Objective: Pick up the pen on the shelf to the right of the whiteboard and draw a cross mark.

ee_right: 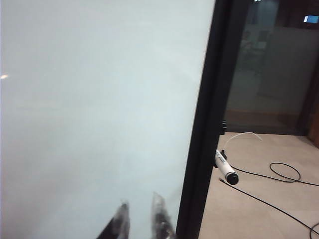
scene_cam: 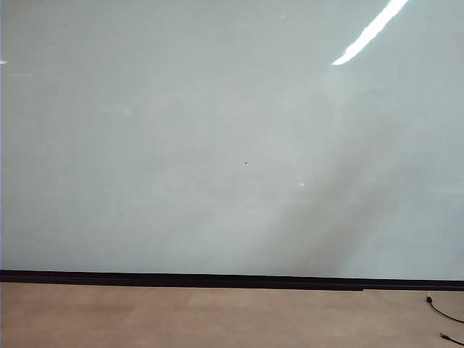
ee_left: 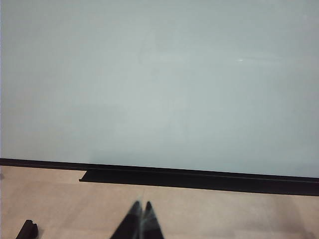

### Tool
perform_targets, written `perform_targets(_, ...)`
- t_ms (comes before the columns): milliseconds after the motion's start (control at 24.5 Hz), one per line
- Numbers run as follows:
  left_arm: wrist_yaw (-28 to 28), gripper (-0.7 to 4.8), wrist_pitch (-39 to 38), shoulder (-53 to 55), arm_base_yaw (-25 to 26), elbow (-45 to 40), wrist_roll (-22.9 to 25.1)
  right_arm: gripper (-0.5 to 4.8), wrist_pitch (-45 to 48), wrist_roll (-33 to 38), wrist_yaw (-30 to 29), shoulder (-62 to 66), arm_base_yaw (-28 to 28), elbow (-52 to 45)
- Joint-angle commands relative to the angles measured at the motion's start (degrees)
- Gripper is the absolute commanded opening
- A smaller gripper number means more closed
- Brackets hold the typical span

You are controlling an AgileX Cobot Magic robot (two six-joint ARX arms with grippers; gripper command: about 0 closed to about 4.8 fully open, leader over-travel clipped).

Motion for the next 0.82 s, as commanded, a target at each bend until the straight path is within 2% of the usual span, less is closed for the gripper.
perform_targets(41,0.2,-0.04,0.3,0.0,0.0,0.2,0.2,0.77,0.6,-0.8,1.6,0.0,-0.1,0.3)
perform_targets(82,0.2,-0.05,0.3,0.0,0.0,0.2,0.2,1.23,0.6,-1.0,1.9,0.0,-0.1,0.3)
perform_targets(245,0.2,-0.05,0.3,0.0,0.0,0.2,0.2,1.59,1.8,-2.0,1.9,0.0,-0.1,0.3)
perform_targets(368,0.2,-0.05,0.3,0.0,0.0,0.2,0.3,1.63,1.9,-1.9,1.7,0.8,-0.1,1.2)
perform_targets(531,0.2,-0.04,0.3,0.0,0.0,0.2,0.2,2.04,4.9,-4.4,0.5,8.2,-0.5,3.6)
perform_targets(695,0.2,-0.04,0.3,0.0,0.0,0.2,0.3,2.21,17.8,-4.6,-5.5,20.9,-4.9,4.5)
perform_targets(817,0.2,-0.04,0.3,0.0,0.0,0.2,0.3,2.44,30.2,-1.1,-15.4,32.8,-12.2,4.5)
